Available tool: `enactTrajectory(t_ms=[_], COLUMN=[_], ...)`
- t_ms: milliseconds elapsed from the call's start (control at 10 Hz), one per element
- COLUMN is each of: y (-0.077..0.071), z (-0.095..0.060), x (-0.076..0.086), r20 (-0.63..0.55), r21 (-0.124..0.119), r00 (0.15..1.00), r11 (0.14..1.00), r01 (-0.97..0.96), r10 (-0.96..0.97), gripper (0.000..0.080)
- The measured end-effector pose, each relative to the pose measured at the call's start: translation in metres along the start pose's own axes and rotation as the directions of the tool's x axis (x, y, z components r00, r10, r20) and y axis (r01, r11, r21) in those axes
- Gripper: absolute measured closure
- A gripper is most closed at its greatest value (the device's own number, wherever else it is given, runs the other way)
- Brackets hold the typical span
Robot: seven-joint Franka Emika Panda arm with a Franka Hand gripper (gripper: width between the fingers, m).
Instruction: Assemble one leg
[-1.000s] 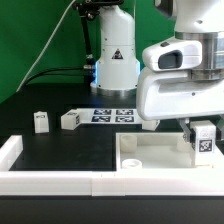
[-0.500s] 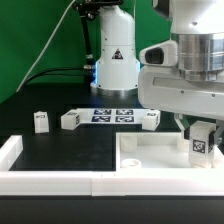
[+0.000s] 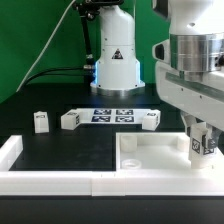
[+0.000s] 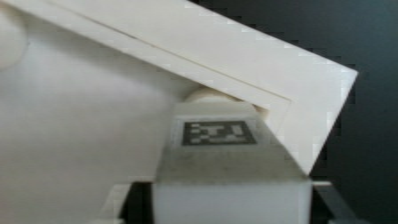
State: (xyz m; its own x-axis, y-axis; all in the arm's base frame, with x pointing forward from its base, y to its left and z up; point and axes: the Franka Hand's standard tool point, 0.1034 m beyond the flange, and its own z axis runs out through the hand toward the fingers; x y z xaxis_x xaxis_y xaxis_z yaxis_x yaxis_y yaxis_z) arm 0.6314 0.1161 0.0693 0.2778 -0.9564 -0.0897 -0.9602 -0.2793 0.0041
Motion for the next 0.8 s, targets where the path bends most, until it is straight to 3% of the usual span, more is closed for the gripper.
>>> enactTrajectory(t_ms=[100, 300, 500, 600, 800], y=[0.0001, 0.0001, -0.0004, -0.0006, -0.0013], z=[0.0001, 0.0002, 0.0008, 0.0010, 0.0005], x=[0.0001, -0.0003, -0.0063, -0.0080, -0.0091], r20=[0.001, 0.001, 0.001, 0.001, -0.001], r21=[0.000, 0.000, -0.001, -0.001, -0.001], r00=[0.997, 1.000, 0.991, 0.959, 0.857], r11=[0.997, 1.000, 0.991, 0.959, 0.857], r01=[-0.081, -0.003, 0.132, 0.282, 0.515], r10=[0.081, 0.003, -0.132, -0.282, -0.515], gripper=[0.0508, 0.0508, 0.0226, 0.0166, 0.0154])
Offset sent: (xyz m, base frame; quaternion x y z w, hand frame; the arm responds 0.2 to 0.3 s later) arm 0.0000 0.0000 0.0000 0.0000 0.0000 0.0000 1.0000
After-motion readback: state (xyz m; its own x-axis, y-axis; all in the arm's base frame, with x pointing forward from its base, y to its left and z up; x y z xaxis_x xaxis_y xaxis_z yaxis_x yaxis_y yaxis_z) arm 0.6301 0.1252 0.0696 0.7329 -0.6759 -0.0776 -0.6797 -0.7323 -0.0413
